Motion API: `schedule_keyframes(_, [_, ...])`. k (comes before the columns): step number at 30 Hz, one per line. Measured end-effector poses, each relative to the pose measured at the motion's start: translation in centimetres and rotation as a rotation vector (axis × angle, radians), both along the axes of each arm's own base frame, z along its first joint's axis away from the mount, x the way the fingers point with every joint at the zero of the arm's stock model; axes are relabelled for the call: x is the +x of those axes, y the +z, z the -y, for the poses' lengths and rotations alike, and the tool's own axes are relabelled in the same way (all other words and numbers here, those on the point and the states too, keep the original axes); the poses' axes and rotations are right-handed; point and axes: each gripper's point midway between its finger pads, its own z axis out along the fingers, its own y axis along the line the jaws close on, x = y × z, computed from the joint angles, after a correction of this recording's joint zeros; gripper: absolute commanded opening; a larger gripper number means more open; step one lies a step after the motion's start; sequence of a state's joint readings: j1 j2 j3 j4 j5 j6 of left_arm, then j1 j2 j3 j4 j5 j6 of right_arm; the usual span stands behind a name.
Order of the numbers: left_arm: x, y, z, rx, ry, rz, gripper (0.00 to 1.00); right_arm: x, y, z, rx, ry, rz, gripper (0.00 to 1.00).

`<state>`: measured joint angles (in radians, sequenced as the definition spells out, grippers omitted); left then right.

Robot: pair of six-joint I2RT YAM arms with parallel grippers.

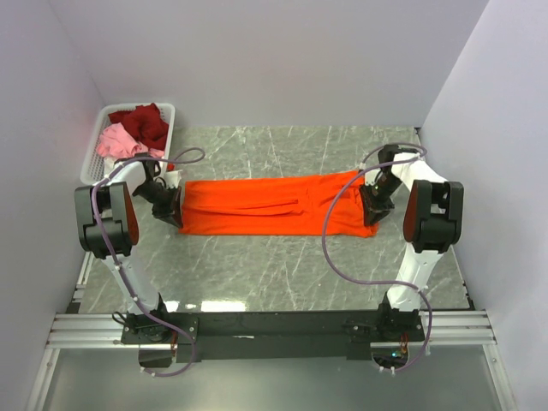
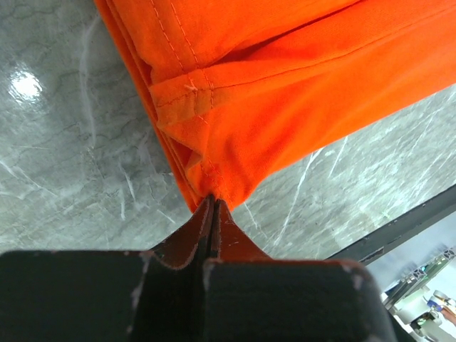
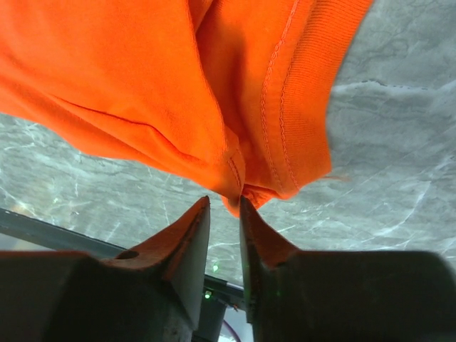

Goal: Fold and stack the t-shirts
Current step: Fold the tshirt

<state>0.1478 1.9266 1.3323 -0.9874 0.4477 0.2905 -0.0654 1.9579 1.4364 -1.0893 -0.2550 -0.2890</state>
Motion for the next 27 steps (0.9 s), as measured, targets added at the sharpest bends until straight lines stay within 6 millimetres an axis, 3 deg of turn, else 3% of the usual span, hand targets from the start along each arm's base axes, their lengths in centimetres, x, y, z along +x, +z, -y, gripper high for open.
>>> schedule_keyframes(2, [0.0,0.1,0.0,-0.002,-0.001,-0.002,0.0,0.0,-0.2,0.0,0.0,0.002,-0.005,0.23])
schedule_keyframes(6, [-0.1,0.2,0.1,-0.008,-0.002,-0.005,0.0,-0.2,-0.9,0.0,0.002,0.003,-0.03,0.35])
schedule_keyframes(8, [-0.2,0.2,0.2,-0.009,-0.002,-0.007,0.01,-0.3,-1.2,0.0,0.003,0.003,-0.042,0.34])
schedule_keyframes(12, [-0.4,0.3,0.2,-0.014,-0.002,-0.016,0.01,-0.3,-1.1,0.0,0.009,0.012,-0.044,0.0])
schedule_keyframes(20, [-0.7,1.5,0.2,-0.022,-0.012,-0.006,0.0,-0.4,-0.3,1.0,0.005,0.021,-0.048,0.0])
schedule_keyframes(27, [-2.0,3.6,-1.3,0.052,-0.07,0.07,0.0,-0.9,-0.3,2.0,-0.036,0.049,-0.065,0.0])
